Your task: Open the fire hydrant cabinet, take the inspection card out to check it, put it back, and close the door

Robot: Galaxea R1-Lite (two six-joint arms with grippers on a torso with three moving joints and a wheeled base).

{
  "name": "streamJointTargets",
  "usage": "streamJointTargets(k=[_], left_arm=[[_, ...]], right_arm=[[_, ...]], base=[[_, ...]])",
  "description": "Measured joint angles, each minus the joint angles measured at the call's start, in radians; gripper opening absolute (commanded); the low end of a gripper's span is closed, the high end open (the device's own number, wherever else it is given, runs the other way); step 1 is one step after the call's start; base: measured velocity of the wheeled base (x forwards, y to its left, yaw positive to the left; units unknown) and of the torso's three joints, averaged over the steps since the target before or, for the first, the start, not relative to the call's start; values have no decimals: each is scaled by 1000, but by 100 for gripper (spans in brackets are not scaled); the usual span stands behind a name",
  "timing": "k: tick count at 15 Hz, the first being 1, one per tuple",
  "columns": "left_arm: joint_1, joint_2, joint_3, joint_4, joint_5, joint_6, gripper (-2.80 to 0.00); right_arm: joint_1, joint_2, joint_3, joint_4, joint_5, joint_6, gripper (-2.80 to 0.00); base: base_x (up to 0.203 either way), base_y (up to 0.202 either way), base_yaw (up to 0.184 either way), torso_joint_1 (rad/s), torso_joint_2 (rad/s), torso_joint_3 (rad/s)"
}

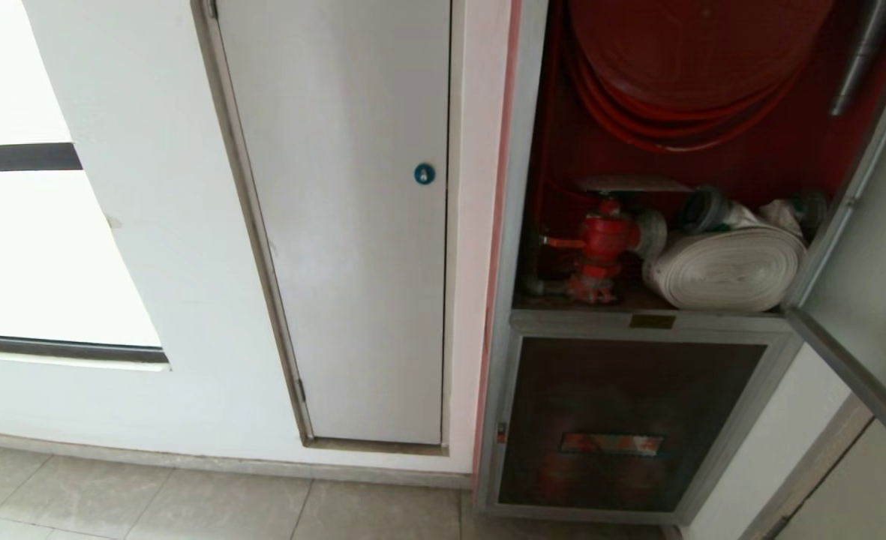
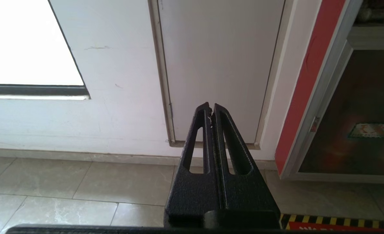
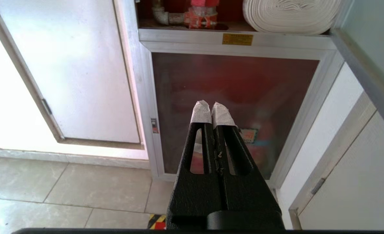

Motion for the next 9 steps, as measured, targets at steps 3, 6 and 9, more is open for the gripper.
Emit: streamJointTargets(k=[3,6,9], left_arm=[[0,0,0,1,0,0,-280],[0,0,0,1,0,0,-280],[0,0,0,0,0,0,-280]], right_arm=[[0,0,0,0,0,0,-280],[0,0,0,1,0,0,-280],[0,0,0,1,0,0,-280]], base=[[0,0,0,0,0,0],[0,0,0,0,0,0],[0,0,0,0,0,0]])
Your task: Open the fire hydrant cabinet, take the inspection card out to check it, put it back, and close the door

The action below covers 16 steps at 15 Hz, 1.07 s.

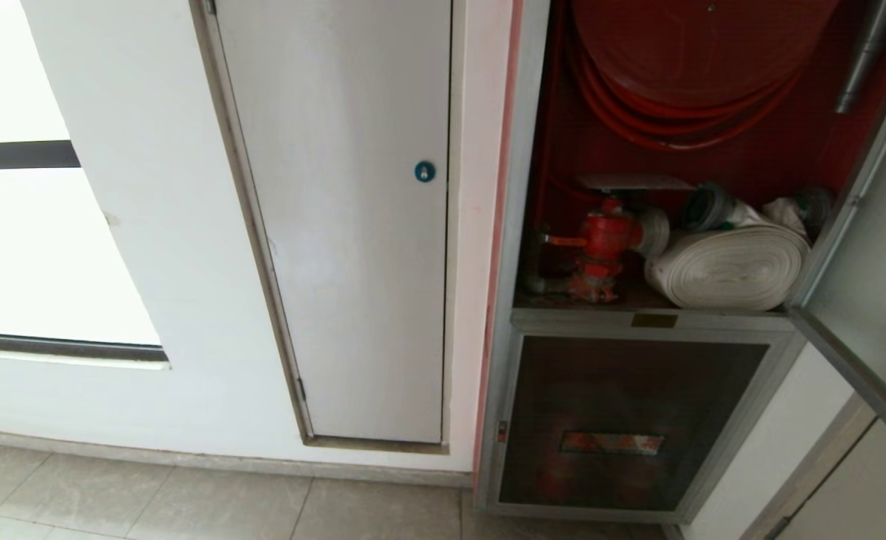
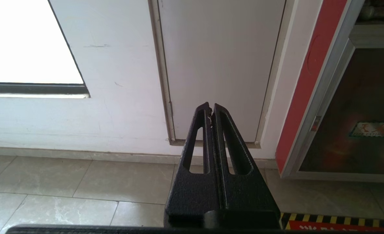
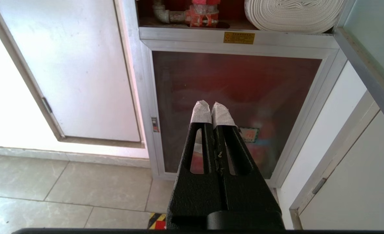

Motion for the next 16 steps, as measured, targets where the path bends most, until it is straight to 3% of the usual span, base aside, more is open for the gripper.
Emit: streamJointTargets(k=[16], left_arm=[[0,0,0,0,0,0,-280]], right_arm=[[0,0,0,-3,2,21,-280]], base=[[0,0,0,0,0,0]])
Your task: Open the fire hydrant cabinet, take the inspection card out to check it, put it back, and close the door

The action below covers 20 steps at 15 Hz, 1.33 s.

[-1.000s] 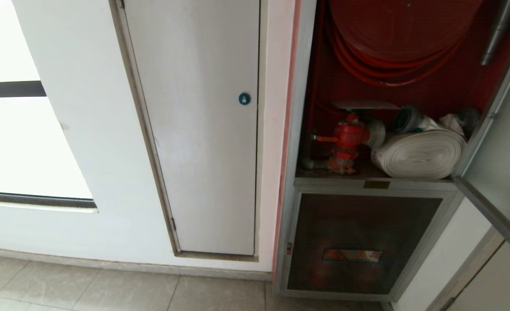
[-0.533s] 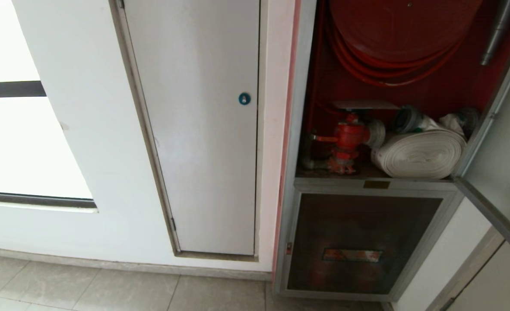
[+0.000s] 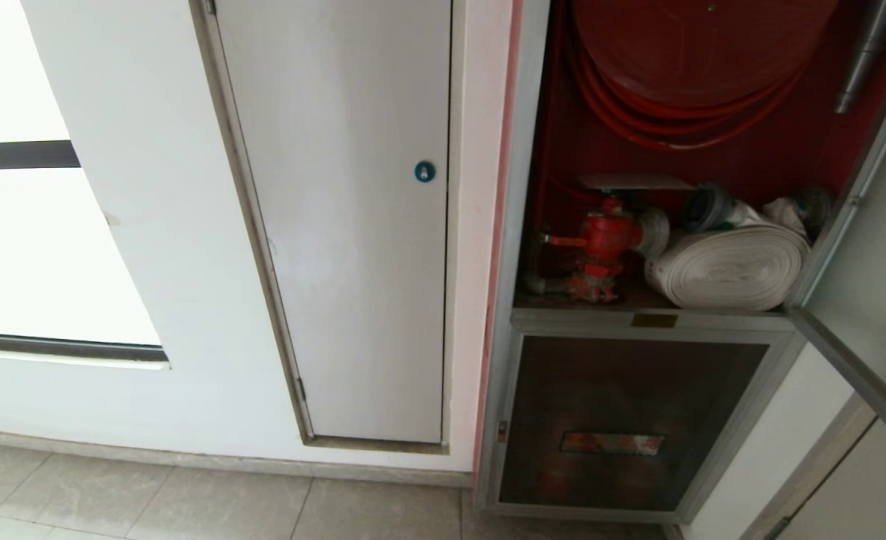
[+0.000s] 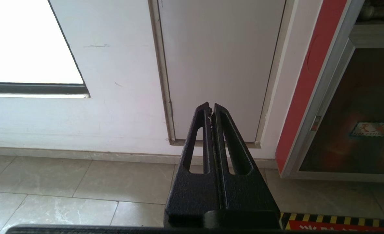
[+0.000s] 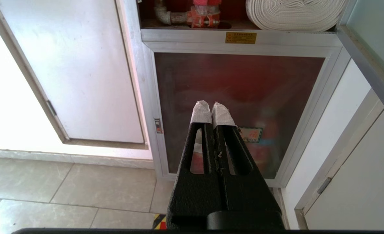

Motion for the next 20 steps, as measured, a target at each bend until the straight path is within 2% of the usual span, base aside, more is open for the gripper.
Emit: streamJointTargets(k=[8,14,17,20], left_arm=[[0,0,0,0,0,0,-280],[0,0,0,0,0,0,-280],[0,0,0,0,0,0,-280],[0,0,0,0,1,0,-280]], right_arm=[[0,0,-16,7,-1,-2,-280],[0,86,-200,18,-29,-6,-280],[-3,230,-318,-7,-113,-7,-280],[-5,419,-428,-123,-258,-17,-280]], base=[[0,0,0,0,0,0],[0,0,0,0,0,0],[0,0,0,0,0,0],[0,0,0,0,0,0]])
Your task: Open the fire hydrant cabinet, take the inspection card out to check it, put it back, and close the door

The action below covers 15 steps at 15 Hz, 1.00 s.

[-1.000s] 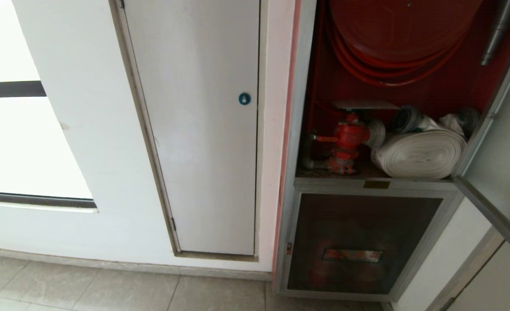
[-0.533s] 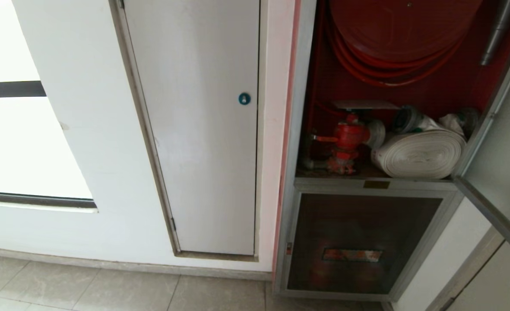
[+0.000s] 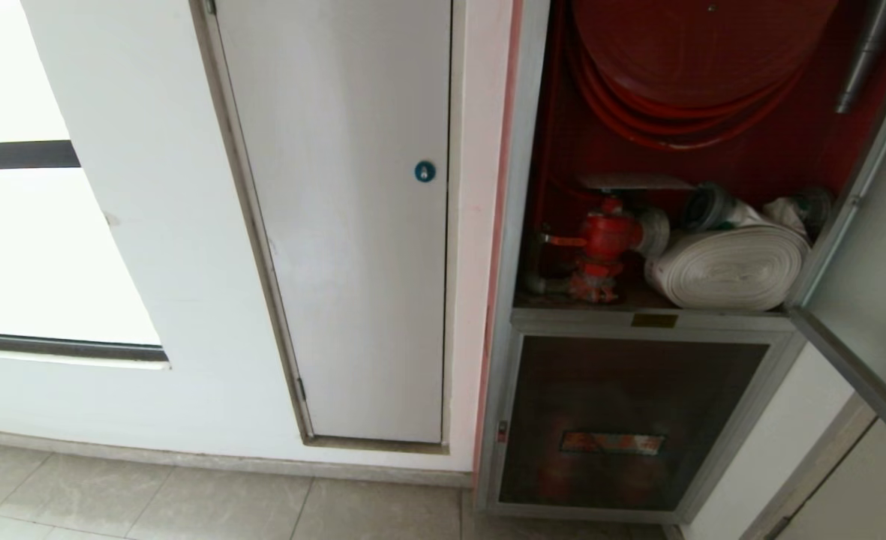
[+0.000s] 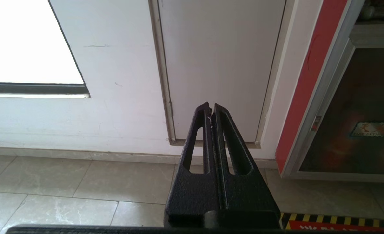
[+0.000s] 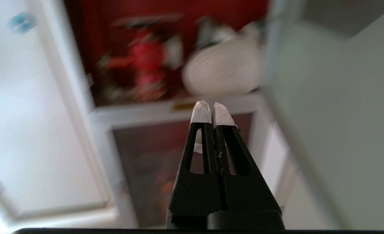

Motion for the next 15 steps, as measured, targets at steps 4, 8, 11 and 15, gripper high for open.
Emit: streamJointTargets(k=[4,8,11,15], left_arm=[[0,0,0,0,0,0,-280],[0,0,0,0,0,0,-280],[0,0,0,0,-1,0,-280],[0,0,0,0,-1,1,-280]], right_arm=[[-3,189,-117,-182,-261,-48,-280],[-7,308,-156,-274,-491,-64,-280],[-44,360,-149,-409,-601,-128,-280],[-126,409,-124,-503,-623,-146,-280]], base=[[0,0,0,0,0,0],[0,0,0,0,0,0],[0,0,0,0,0,0],[0,0,0,0,0,0]])
